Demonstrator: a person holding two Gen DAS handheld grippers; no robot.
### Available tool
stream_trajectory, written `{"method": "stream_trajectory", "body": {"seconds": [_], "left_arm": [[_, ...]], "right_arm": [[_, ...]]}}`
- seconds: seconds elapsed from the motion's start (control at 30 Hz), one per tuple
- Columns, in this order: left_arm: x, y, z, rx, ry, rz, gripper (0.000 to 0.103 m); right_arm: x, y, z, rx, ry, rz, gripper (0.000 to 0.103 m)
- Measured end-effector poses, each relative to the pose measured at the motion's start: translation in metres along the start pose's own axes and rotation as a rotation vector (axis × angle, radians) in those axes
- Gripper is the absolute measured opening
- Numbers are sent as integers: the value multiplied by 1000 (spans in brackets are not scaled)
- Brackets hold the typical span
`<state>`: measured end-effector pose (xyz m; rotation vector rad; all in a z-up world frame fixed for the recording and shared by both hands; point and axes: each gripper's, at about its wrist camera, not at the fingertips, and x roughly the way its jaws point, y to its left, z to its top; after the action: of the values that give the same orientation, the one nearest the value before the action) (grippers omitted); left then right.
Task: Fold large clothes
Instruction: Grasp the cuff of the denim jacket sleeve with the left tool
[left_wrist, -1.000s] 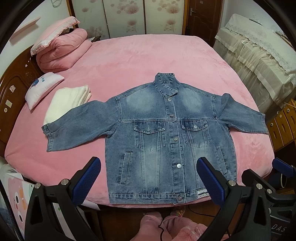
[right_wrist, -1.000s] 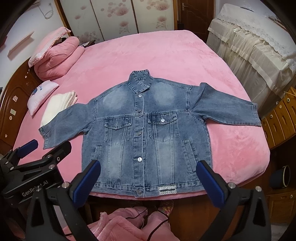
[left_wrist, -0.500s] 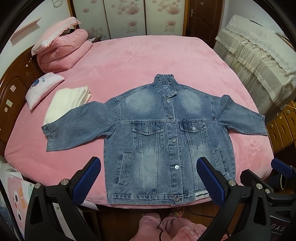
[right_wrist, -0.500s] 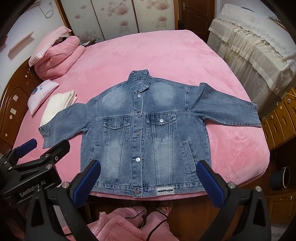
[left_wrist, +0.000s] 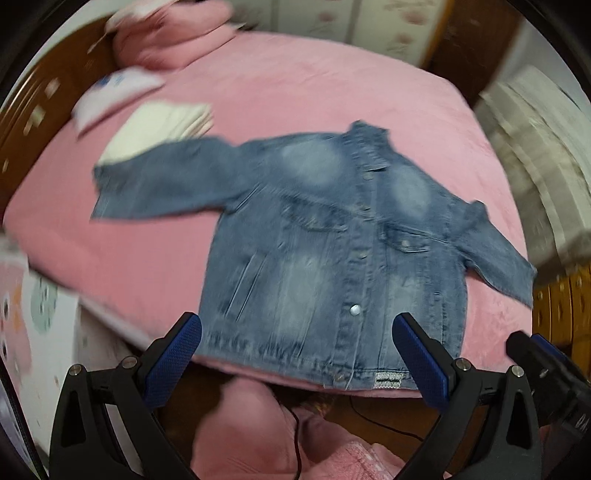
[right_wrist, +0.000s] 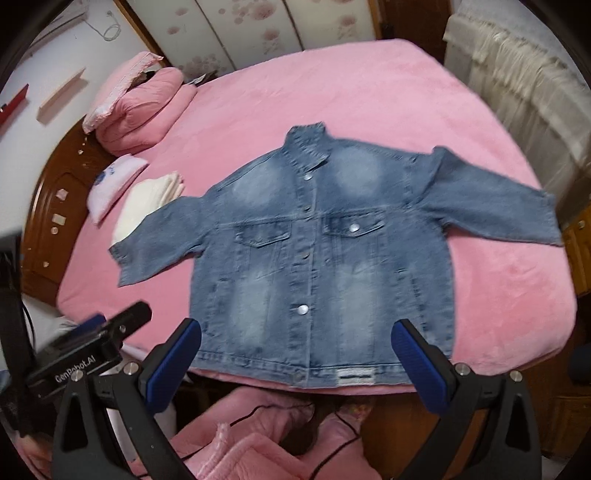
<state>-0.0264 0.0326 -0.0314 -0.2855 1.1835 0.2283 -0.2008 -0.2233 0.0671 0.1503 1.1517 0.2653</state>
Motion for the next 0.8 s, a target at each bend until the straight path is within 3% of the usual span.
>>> {"method": "stream_trajectory", "body": {"seconds": [0.13, 0.4, 0.6, 0.8], "left_arm": [[10, 38, -6, -123, 22, 11, 102], [44, 121, 12, -273, 82, -37, 102], [93, 210, 55, -399, 165, -119, 102], [152, 322, 105, -516, 160, -76, 100]], "right_arm": [[23, 3, 11, 18, 62, 52, 103], [83, 35, 32, 62, 189, 54, 102], [140, 100, 46, -8, 238, -8, 102], [198, 198, 60, -142, 192, -55, 102]]}}
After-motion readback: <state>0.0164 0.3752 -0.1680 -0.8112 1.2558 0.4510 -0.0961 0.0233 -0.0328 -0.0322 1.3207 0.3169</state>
